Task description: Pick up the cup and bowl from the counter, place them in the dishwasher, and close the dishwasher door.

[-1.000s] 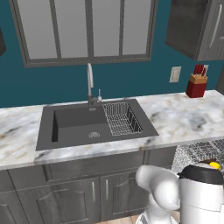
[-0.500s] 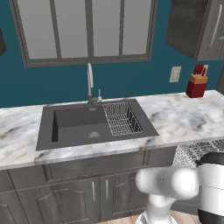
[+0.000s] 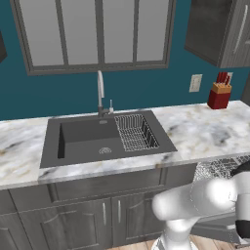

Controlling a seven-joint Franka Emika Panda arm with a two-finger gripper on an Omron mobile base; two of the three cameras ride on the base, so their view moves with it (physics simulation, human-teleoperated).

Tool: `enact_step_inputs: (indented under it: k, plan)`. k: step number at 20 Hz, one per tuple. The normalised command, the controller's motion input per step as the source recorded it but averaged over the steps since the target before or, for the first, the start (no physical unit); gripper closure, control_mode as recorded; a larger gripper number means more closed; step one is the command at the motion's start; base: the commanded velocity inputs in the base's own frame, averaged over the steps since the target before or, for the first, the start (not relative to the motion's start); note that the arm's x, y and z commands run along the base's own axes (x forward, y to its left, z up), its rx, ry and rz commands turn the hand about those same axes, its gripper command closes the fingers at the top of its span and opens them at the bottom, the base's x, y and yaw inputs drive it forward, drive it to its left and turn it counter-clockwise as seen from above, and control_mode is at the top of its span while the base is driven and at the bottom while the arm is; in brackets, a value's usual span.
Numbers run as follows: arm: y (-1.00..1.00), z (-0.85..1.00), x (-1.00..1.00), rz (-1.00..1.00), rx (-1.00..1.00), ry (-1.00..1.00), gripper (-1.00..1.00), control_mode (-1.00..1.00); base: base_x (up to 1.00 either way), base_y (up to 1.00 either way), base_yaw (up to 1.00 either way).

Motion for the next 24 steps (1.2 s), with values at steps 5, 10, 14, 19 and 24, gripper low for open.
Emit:
enact_step_inputs:
  k: [5, 10, 14, 19, 24]
  plan:
    - [-0.68, 0.00, -1.00, 0.41, 0.50, -0.17, -1.00, -1.00, 0.00, 0.00, 0.00]
    - [-0.70, 0.00, -1.00, 0.40, 0.50, -0.17, -1.00, -1.00, 0.00, 0.00, 0.00]
    - [-0.69, 0.00, -1.00, 0.39, 0.51, -0.18, -1.00, -1.00, 0.00, 0.00, 0.00]
    - [-0.79, -0.02, -1.00, 0.41, 0.45, -0.25, -1.00, -1.00, 0.00, 0.00, 0.00]
    - [-0.84, -0.04, -0.93, 0.43, 0.40, -0.29, -1.00, -1.00, 0.00, 0.00, 0.00]
